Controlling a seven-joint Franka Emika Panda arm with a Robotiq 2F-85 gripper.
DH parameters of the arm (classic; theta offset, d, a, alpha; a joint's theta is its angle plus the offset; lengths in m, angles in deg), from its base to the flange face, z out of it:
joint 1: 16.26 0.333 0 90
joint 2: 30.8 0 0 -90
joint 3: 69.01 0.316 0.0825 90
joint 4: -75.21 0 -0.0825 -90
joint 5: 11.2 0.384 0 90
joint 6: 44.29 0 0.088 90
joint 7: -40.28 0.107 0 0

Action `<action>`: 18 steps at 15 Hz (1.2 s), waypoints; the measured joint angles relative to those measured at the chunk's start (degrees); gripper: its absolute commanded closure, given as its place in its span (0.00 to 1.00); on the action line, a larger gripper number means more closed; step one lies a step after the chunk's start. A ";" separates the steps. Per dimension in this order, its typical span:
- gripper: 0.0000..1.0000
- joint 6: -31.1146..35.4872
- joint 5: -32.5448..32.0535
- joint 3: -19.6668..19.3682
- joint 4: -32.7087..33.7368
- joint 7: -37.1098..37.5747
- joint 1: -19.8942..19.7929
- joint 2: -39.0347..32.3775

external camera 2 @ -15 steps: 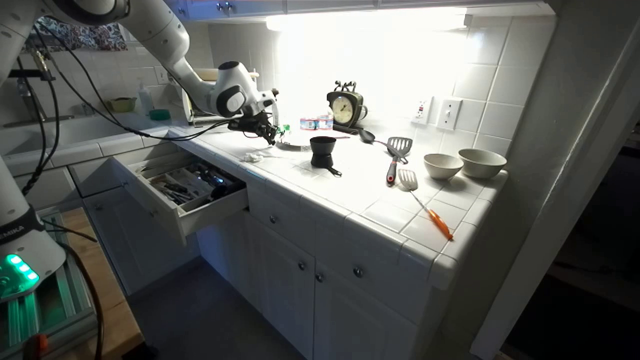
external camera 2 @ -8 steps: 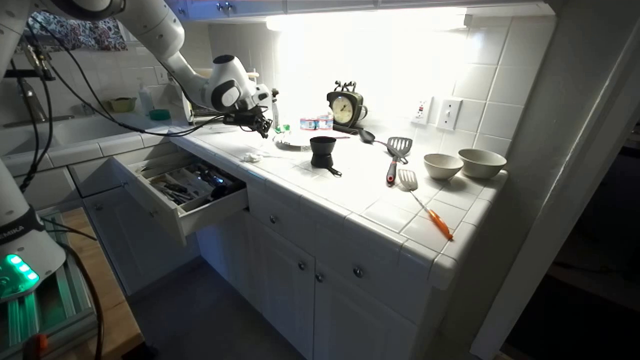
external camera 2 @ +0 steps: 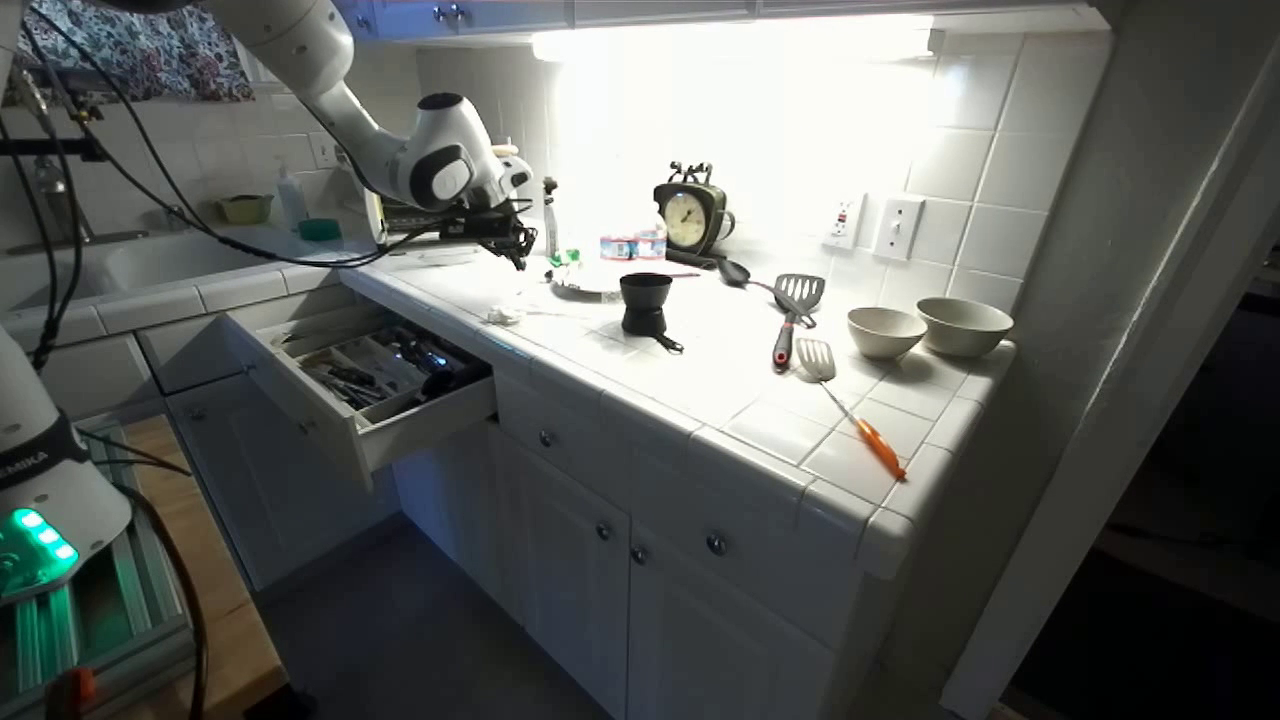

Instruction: Put the spoon inside the drawer

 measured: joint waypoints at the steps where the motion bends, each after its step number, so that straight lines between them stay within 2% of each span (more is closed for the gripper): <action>1: 0.54 0.01 -0.26 -0.14 -0.16 -0.43 -0.01 0.00; 7: 0.11 0.36 -2.58 -0.70 -0.04 -0.85 0.66 -1.01; 9: 0.01 0.92 -2.60 -0.71 0.49 -0.85 0.91 -1.98; 18: 0.00 5.10 -2.60 -0.32 6.03 0.79 1.06 -8.36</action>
